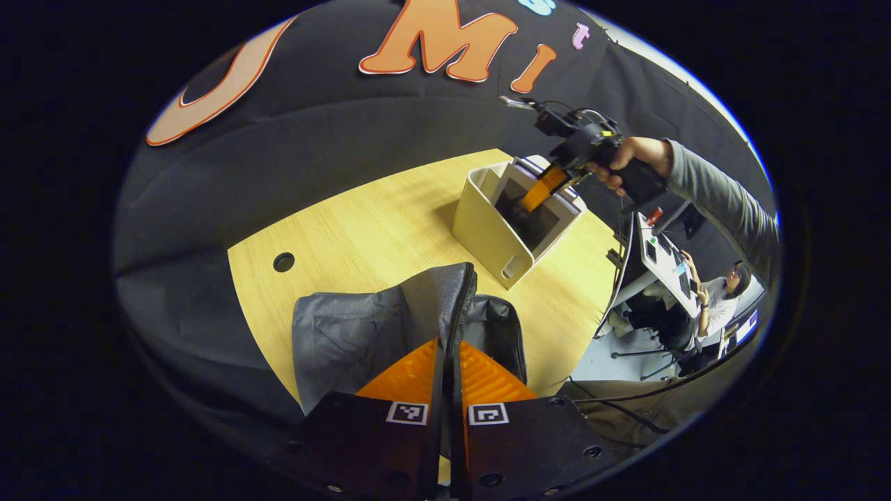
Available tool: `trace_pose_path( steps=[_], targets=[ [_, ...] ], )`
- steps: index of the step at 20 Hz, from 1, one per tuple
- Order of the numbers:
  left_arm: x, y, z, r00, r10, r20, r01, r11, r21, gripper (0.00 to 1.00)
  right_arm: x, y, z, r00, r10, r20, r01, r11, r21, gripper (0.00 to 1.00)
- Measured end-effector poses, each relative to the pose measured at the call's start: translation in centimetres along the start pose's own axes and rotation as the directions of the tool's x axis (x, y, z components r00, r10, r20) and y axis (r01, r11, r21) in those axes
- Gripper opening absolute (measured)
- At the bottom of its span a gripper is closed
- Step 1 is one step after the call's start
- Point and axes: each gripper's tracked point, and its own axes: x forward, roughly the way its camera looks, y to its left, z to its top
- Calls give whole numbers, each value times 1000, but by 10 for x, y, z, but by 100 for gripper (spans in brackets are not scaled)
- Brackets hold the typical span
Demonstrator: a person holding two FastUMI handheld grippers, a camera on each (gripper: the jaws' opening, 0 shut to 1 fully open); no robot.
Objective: Open the schoolbag, grab two books from the bookshelf and put them into the schoolbag.
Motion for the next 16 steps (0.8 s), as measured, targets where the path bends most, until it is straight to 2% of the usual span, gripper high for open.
trace_pose_path(
  steps=[1,2,7,16],
  targets=[
    [3,-1,-1,1000,-2,-2,2,1000,-6,7,-5,-3,-10,1000,8,3,-8,1000,11,29],
    [5,-3,-1,1000,-6,1,6,1000,-12,7,-9,-6,-22,1000,18,-1,-18,1000,17,35],
    [16,-7,-4,1000,-10,-2,10,1000,-21,7,-28,-27,-64,999,30,21,-31,997,66,34],
    [33,-21,-17,1000,-16,-24,15,999,-51,7,-56,-27,-118,992,117,46,-122,985,123,34]
  ],
)
